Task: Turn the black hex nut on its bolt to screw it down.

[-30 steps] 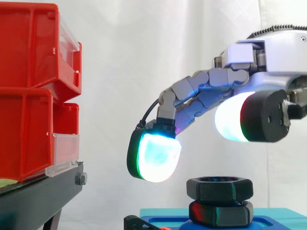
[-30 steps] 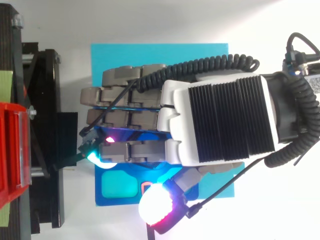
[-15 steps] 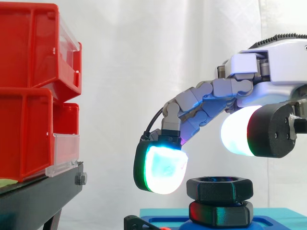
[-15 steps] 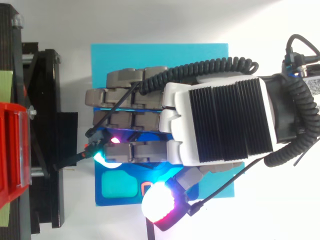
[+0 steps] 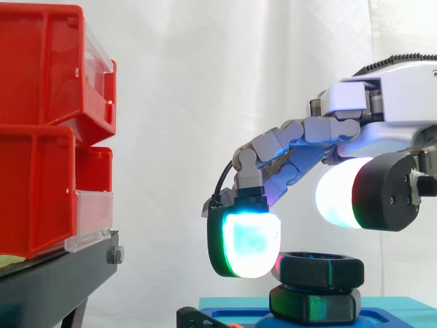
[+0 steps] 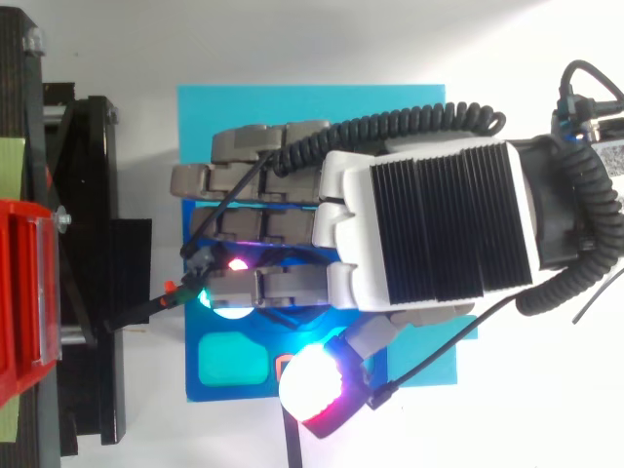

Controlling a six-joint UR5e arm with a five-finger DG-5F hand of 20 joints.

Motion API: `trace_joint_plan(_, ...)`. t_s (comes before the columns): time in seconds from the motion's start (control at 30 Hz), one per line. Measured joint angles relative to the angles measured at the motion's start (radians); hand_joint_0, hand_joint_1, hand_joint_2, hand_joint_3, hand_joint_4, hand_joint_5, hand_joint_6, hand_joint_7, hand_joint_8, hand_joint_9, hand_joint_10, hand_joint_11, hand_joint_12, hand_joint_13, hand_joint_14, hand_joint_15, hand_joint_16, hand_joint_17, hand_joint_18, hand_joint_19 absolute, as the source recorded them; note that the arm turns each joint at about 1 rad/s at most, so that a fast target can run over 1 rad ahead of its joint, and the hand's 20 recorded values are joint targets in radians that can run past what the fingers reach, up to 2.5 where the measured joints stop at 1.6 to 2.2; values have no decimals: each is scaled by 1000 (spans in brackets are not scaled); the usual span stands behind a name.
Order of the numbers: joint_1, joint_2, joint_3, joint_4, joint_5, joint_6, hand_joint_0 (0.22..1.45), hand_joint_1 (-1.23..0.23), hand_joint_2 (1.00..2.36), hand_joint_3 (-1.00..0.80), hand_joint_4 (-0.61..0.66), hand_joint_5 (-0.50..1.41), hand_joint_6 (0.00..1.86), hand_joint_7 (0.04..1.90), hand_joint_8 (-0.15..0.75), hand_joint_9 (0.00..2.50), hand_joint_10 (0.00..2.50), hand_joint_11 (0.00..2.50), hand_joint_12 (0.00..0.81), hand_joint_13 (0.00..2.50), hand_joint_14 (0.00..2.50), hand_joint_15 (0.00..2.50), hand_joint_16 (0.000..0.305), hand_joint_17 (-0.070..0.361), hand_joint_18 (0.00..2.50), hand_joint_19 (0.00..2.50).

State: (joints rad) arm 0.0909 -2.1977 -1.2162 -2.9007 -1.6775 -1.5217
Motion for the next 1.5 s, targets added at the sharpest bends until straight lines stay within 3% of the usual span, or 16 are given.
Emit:
trace_joint_plan(0.4, -36, 0, -4, -3, -19, -22, 531, -211, 1000, -500, 62, -5, 504, 1242, 222, 709, 0, 0, 295, 485, 0, 0, 44, 98, 427, 313)
trace_joint_plan(0.67, -76, -19, -4, 11, -71, -38, 531, -208, 1000, -500, 90, -16, 504, 1170, 225, 709, 0, 0, 295, 483, 0, 0, 44, 99, 434, 313)
trace_joint_plan(0.8, -84, -24, 13, 15, -95, -38, 528, -200, 1000, -500, 115, -27, 504, 1095, 228, 701, 0, 0, 298, 479, 0, 0, 44, 100, 430, 324)
trace_joint_plan(1.17, -76, -25, 65, -41, -105, -37, 515, -178, 1000, -500, 158, -54, 504, 919, 235, 670, 0, 0, 308, 455, 0, 0, 46, 104, 417, 324)
trace_joint_plan(1.5, -46, -25, 70, -39, -91, -25, 513, -174, 1000, -500, 152, -54, 504, 917, 234, 676, 0, 0, 313, 448, 0, 0, 46, 104, 406, 325)
